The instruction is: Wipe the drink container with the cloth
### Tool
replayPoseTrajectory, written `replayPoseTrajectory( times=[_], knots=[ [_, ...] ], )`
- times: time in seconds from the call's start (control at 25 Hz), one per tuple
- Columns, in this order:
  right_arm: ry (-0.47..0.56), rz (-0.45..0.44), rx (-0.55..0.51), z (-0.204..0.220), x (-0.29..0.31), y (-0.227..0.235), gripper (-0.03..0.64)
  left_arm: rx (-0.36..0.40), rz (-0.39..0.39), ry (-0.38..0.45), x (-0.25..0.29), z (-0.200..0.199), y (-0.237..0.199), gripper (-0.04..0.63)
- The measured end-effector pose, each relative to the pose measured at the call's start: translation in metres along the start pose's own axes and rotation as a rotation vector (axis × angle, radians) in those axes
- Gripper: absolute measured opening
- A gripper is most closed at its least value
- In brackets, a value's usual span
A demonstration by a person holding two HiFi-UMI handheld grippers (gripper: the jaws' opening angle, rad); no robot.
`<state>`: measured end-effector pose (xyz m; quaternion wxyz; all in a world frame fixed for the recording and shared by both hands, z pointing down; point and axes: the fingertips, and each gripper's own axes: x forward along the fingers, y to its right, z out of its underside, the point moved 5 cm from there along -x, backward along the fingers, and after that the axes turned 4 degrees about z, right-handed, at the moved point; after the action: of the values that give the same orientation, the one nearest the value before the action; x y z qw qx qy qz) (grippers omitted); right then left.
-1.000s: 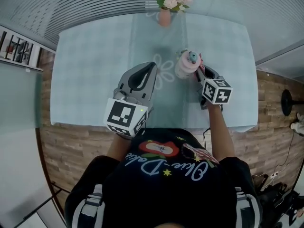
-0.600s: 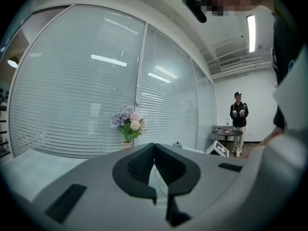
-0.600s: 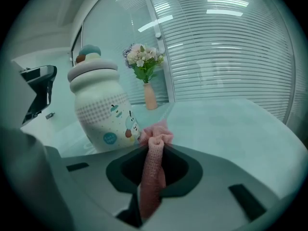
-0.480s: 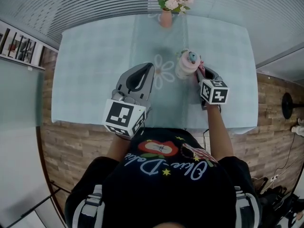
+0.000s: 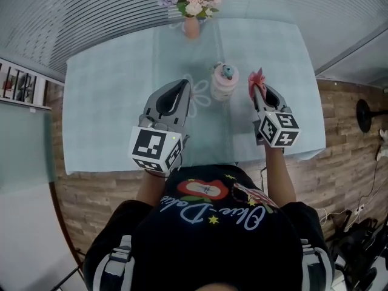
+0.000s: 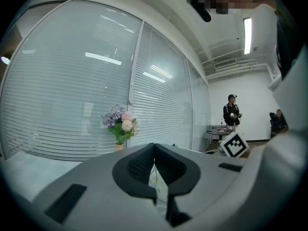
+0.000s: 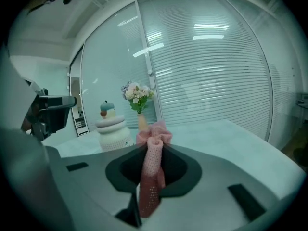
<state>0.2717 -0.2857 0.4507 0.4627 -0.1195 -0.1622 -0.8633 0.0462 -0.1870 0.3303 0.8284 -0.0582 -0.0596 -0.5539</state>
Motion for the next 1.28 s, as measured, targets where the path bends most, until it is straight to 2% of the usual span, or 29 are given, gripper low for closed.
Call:
replayPoseTrajectory(
  times=[0.36,1.28],
  knots=[
    [0.128,0.042,0.012,-0.027,-0.036,0.002,0.058,0.005,0.076,-0.01,0.021,0.001,0.013,0.005],
    [0.15,0.06,-0.007,-0.038,-0.045,-0.005,0.054,-0.001,0.128,-0.022,0.028,0.003,0.013,0.005]
  ],
)
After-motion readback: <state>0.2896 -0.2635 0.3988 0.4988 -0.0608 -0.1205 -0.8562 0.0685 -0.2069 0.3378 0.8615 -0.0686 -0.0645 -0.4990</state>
